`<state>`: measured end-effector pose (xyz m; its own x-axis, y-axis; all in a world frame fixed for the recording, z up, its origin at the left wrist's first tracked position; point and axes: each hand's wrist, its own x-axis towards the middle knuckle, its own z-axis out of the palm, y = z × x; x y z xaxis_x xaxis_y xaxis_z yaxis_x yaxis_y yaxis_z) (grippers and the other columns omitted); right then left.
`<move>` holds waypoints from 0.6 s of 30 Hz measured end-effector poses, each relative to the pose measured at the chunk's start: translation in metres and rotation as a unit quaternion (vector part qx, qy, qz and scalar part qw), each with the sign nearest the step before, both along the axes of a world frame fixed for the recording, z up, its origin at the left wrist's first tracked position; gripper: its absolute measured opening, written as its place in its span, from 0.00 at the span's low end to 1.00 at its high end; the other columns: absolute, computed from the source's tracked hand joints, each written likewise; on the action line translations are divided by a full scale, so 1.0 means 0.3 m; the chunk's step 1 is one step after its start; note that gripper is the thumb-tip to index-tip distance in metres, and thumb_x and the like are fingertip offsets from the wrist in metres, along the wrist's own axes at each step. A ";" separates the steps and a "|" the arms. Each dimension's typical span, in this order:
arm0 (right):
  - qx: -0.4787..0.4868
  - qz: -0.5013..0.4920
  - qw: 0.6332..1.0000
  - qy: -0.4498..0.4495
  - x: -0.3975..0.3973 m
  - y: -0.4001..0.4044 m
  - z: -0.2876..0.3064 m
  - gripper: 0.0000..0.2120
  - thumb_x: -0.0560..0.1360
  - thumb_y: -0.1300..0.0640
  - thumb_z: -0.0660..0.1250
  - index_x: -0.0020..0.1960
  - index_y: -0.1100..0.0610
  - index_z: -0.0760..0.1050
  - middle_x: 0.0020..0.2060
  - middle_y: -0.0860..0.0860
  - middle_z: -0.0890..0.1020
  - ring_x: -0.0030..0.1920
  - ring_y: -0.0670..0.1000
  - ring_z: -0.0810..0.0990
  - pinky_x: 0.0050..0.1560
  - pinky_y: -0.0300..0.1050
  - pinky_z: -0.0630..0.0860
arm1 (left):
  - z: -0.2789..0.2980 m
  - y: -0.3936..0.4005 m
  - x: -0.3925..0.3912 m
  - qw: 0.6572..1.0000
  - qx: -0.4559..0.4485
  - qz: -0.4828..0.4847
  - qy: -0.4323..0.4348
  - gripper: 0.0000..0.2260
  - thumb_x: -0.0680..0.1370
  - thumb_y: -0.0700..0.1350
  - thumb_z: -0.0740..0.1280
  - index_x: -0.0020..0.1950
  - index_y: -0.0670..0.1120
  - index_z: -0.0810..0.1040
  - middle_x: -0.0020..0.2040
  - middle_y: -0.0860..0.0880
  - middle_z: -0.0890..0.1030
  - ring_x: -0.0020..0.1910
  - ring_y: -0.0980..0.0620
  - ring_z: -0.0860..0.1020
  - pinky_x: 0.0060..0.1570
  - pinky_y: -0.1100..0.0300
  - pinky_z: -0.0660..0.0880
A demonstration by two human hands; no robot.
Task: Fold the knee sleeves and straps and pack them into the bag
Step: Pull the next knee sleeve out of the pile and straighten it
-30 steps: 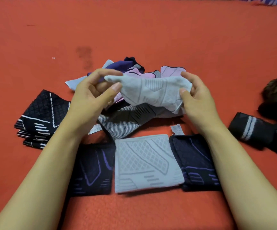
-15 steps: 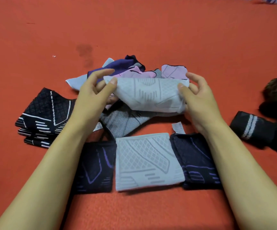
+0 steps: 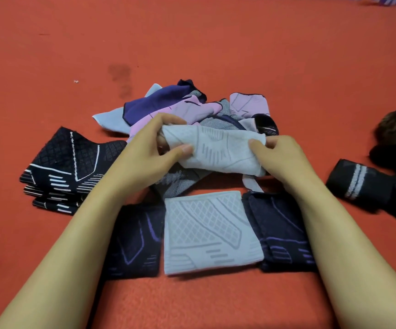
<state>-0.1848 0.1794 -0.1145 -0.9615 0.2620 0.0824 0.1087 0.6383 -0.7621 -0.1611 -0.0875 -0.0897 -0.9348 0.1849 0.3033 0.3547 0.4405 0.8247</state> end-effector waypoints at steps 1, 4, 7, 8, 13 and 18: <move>-0.073 0.001 0.997 0.015 0.001 -0.002 0.008 0.22 0.79 0.46 0.67 0.34 0.61 0.73 0.27 0.46 0.72 0.31 0.48 0.69 0.34 0.45 0.64 | 0.003 -0.004 -0.003 1.000 0.014 0.024 0.011 0.15 0.79 0.44 0.75 0.63 0.51 0.76 0.42 0.57 0.81 0.36 0.61 0.77 0.38 0.69 0.71; -0.330 0.028 0.942 0.046 0.003 -0.011 0.044 0.21 0.79 0.43 0.68 0.44 0.62 0.79 0.38 0.52 0.79 0.39 0.51 0.77 0.41 0.50 0.73 | 0.021 -0.022 -0.007 0.995 0.038 0.067 0.069 0.13 0.78 0.46 0.75 0.60 0.49 0.76 0.39 0.52 0.78 0.33 0.58 0.71 0.37 0.66 0.69; -0.406 0.036 0.912 0.052 0.017 -0.021 0.062 0.14 0.84 0.51 0.66 0.52 0.61 0.83 0.44 0.56 0.83 0.42 0.52 0.82 0.41 0.48 0.78 | 0.019 -0.034 -0.012 0.993 0.024 0.093 0.075 0.17 0.78 0.47 0.76 0.63 0.50 0.74 0.41 0.53 0.76 0.34 0.56 0.70 0.38 0.67 0.69; -0.400 0.028 0.914 0.058 0.016 -0.021 0.056 0.16 0.83 0.50 0.67 0.52 0.64 0.82 0.44 0.56 0.82 0.42 0.53 0.80 0.42 0.50 0.77 | 0.012 -0.036 -0.015 0.991 0.028 0.116 0.059 0.19 0.78 0.48 0.76 0.64 0.50 0.73 0.40 0.53 0.76 0.34 0.56 0.71 0.38 0.67 0.70; -0.373 0.002 0.926 0.061 0.005 -0.013 0.044 0.15 0.82 0.53 0.66 0.54 0.66 0.81 0.47 0.58 0.83 0.46 0.55 0.80 0.48 0.60 0.76 | -0.010 -0.048 -0.041 0.975 0.097 0.167 -0.106 0.24 0.75 0.55 0.77 0.65 0.45 0.75 0.40 0.53 0.86 0.28 0.59 0.78 0.32 0.65 0.76; -0.204 0.132 0.965 0.097 0.029 -0.024 0.033 0.22 0.77 0.58 0.71 0.70 0.47 0.75 0.56 0.46 0.87 0.57 0.48 0.85 0.65 0.56 0.79 | -0.013 -0.027 -0.027 0.985 0.096 0.107 -0.096 0.10 0.81 0.55 0.71 0.50 0.50 0.87 0.31 0.58 0.79 0.29 0.59 0.71 0.30 0.65 0.69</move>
